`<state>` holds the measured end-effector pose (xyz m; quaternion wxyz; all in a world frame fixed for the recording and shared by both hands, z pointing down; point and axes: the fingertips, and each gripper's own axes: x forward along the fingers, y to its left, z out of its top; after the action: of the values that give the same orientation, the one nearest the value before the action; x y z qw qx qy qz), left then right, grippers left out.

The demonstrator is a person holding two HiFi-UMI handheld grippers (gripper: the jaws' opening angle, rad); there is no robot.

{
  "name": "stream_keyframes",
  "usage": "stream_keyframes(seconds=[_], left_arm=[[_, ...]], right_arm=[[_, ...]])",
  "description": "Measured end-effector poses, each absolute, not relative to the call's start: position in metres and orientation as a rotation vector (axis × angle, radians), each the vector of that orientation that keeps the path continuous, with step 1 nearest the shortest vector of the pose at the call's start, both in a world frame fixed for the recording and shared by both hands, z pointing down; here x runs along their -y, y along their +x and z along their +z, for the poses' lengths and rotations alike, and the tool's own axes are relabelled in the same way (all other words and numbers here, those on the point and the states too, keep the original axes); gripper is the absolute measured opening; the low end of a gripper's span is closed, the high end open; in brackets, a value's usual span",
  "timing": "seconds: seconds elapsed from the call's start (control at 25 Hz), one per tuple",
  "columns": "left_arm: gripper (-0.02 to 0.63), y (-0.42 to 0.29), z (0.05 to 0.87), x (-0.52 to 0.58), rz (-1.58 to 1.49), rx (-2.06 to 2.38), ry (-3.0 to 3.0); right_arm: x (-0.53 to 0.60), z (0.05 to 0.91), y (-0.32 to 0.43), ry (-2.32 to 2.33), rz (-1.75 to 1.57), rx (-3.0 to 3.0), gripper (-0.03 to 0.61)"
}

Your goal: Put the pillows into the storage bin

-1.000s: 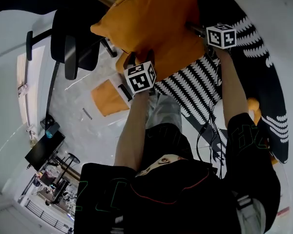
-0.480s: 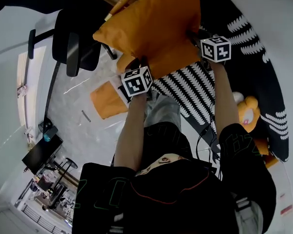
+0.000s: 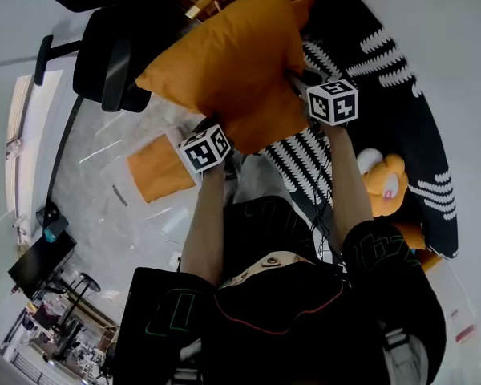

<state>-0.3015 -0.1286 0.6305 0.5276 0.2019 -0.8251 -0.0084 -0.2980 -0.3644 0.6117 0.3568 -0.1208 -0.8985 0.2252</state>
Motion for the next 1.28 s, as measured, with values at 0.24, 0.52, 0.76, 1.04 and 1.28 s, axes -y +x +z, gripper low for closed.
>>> stream_keyframes(seconds=[0.24, 0.52, 0.76, 1.04, 1.28], left_arm=[[0.005, -0.303, 0.630, 0.073, -0.193, 2.022, 0.368], [0.005, -0.301, 0.604, -0.029, -0.352, 2.098, 0.249], [0.005, -0.283, 0.593, -0.129, -0.449, 2.142, 0.123], [0.005, -0.256, 0.587, -0.247, -0.576, 2.174, -0.048], [0.006, -0.205, 0.591, -0.343, -0.745, 2.159, -0.253]], right_arm=[[0.308, 0.597, -0.294, -0.368, 0.468, 2.264, 0.063], [0.209, 0.569, -0.307, -0.476, 0.393, 2.218, 0.063], [0.105, 0.555, -0.323, -0.616, 0.312, 2.191, 0.064], [-0.022, 0.545, -0.336, -0.780, 0.204, 2.125, 0.064], [-0.141, 0.541, -0.331, -0.956, 0.066, 2.022, 0.066]])
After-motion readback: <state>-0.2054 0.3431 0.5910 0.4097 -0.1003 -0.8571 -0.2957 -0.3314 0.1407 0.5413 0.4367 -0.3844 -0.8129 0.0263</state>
